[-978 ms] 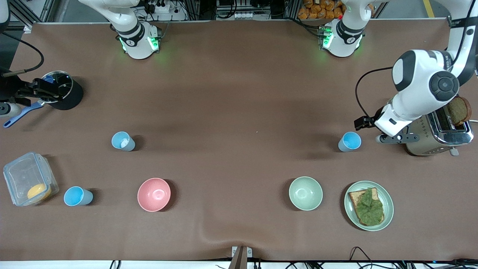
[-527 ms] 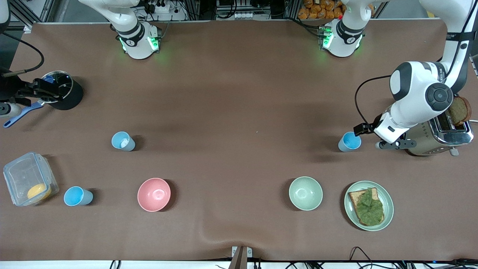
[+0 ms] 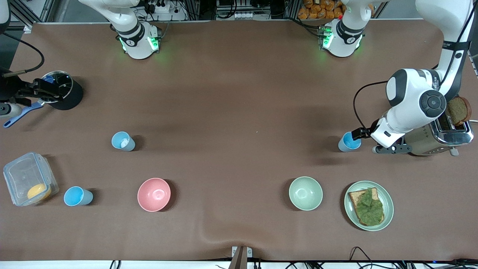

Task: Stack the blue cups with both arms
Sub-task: 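Grasp the blue cup with the left gripper while the right gripper reaches another cup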

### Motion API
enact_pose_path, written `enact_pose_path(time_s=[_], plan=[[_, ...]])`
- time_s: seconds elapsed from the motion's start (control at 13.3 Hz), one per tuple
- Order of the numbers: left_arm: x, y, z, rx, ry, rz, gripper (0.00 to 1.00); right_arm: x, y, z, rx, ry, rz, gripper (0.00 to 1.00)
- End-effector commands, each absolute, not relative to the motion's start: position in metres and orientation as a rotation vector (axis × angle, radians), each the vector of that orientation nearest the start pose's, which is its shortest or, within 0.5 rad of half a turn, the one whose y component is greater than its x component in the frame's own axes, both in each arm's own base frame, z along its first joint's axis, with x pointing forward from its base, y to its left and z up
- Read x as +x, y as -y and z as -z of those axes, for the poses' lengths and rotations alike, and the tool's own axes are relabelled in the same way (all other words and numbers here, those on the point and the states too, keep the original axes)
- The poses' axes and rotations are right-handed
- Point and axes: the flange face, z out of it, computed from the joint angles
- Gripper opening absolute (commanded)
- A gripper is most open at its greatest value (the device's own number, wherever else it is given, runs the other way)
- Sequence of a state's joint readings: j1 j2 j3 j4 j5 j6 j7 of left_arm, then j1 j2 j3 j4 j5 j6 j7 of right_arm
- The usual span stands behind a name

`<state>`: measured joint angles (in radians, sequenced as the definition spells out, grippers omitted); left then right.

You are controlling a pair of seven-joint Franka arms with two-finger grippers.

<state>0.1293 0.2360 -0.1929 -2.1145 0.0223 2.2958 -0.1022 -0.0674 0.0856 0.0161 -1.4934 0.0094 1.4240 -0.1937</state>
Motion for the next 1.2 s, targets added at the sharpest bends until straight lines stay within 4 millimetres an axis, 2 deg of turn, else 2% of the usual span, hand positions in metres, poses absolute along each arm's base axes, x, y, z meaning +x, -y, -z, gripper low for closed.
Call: enact_pose_path(time_s=[0.0,0.3,0.45,0.68,0.9,1.13], plan=[[0.572,0.034,-0.29,-3.153,0.039,-0.094,1.0,0.562,0.025,-0.601,-3.088,0.208,-0.235,1.0],[0.576,0.033,-0.275,-3.158,0.043,-0.128,1.0,0.567,0.021,-0.582,-3.083,0.219,-0.229,1.0],[0.576,0.033,-0.267,-3.159,0.046,-0.145,1.0,0.573,0.003,-0.565,-3.088,0.213,-0.217,1.0],[0.574,0.032,-0.26,-3.159,0.044,-0.166,1.0,0.584,-0.022,-0.517,-3.093,0.248,-0.188,1.0],[0.574,0.031,-0.253,-3.16,0.042,-0.183,1.0,0.59,-0.023,-0.451,-3.092,0.245,-0.2,1.0],[0.573,0.034,-0.246,-3.162,0.037,-0.2,0.86,0.601,-0.022,-0.402,-3.09,0.243,-0.233,1.0]])
